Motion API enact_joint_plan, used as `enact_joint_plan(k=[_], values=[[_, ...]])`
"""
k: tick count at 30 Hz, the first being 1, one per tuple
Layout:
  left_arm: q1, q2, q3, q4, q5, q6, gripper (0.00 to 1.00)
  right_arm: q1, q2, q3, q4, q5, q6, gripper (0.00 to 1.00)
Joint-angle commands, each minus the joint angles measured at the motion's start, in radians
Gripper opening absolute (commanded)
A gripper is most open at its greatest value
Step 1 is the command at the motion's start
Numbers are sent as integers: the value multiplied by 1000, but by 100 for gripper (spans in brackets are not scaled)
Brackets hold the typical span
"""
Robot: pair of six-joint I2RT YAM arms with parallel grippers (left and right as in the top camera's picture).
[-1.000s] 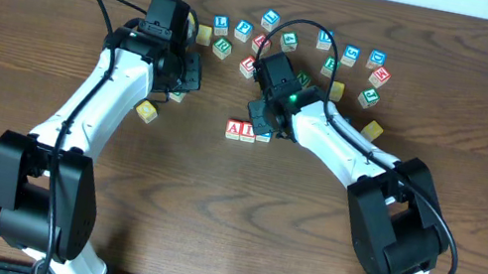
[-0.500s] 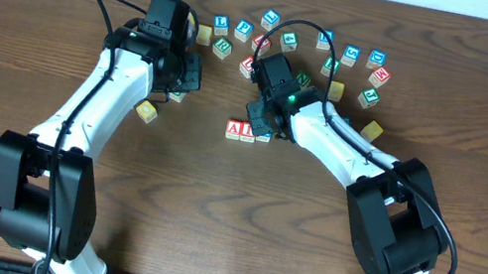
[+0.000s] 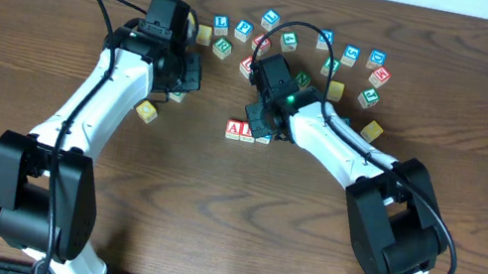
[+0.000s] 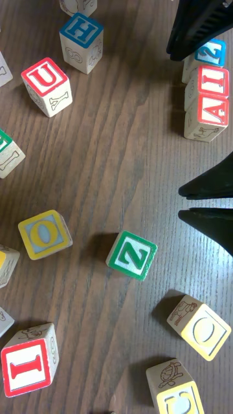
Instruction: Spell out AI2
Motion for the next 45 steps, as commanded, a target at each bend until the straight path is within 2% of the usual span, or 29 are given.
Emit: enact_joint_plan(k=[1,19,25,32,35,45], values=[[0,6,-16,1,-14,-4,8,11,5,-8,-2,-3,-16,1],[0,6,-16,1,-14,-4,8,11,5,-8,54,-55,-34,1],[0,6,-16,2,-14,3,7,-17,-15,14,52,60,113,1],[0,6,-16,4,-14,3,7,-69,-37,14,-56,80,274,1],[0,6,-16,5,-14,3,7,-74,-36,14,-111,80,286,1],[0,6,-16,5,-14,3,7,-44,-36,13,-135,23,285,1]])
